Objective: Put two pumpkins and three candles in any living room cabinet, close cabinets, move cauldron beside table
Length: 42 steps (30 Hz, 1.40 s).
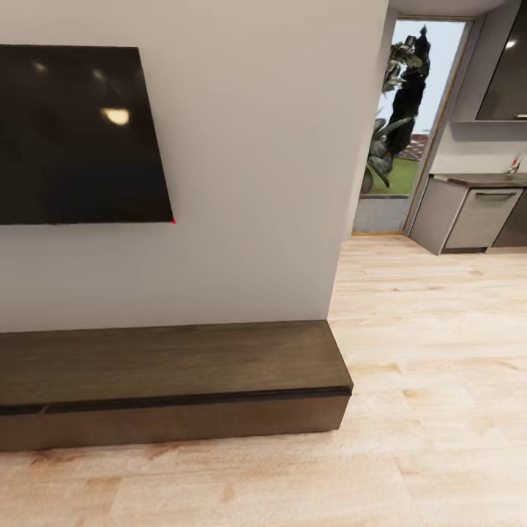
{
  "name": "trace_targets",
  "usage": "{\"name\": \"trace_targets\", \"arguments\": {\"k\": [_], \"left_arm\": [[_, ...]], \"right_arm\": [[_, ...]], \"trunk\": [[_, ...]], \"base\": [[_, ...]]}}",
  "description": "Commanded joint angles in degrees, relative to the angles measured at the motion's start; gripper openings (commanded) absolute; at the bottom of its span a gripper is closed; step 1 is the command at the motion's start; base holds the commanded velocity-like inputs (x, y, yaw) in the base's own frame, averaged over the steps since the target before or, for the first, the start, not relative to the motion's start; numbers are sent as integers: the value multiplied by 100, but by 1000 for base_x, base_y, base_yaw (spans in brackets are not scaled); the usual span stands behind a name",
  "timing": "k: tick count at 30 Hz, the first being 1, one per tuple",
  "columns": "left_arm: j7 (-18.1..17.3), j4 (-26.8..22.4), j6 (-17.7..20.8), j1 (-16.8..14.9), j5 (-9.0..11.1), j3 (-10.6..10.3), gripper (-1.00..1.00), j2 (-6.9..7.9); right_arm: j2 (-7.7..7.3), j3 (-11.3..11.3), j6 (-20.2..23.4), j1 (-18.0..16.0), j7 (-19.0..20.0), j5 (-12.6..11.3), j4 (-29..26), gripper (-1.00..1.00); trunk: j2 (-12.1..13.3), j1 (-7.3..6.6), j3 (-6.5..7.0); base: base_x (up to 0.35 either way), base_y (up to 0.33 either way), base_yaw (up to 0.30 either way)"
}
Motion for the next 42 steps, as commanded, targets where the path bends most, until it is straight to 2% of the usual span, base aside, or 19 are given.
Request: {"name": "trace_targets", "arguments": {"k": [1,7,10,13,17,19,23,32,35,39,42], "left_arm": [[-13,1,-11,8,47,-50,100,4],[-439,-5,-14,198,46,-59,100,76],[-526,-6,-11,348,-84,-75,100,59],[-621,-6,-13,460,-141,-80,100,86],[-1241,-6,-2,589,-188,-105,100,210],[-1407,-6,1,601,-202,-110,100,210],[-1510,-6,3,609,-222,-115,100,125],[-1547,0,3,610,-244,-136,100,78],[-1663,0,0,610,-248,-143,100,-13],[-1812,-5,-4,610,-261,-158,100,-137],[-1834,-8,-5,610,-270,-262,100,-324]], "right_arm": [[2,48,-30,24,27,-41,14,100],[-7,48,-41,415,404,-33,14,100],[-70,48,-42,728,1015,-35,19,100],[-164,48,-42,981,1440,-37,20,100],[-279,48,-42,1147,2014,-35,19,100],[-292,48,-42,1163,2284,-24,16,100],[-292,56,-59,1173,2581,-5,7,100],[-292,53,-139,1174,2631,-2,5,100],[-271,55,-247,1174,2667,-3,5,100],[-252,57,-500,1174,3066,-9,5,100],[-241,62,-550,1174,3262,-5,5,100]], "trunk": [[39,-23,14],[280,-155,122],[400,-221,176],[521,-287,229],[681,-375,301],[761,-419,337],[922,-506,409],[1283,-704,571],[1403,-770,624],[1563,-858,696],[1684,-924,750]], "base": [[0,0,0],[0,0,0],[0,0,0],[0,0,0],[0,0,0],[0,0,0],[0,0,0],[0,0,0],[0,0,0],[0,0,0],[0,0,0]]}}
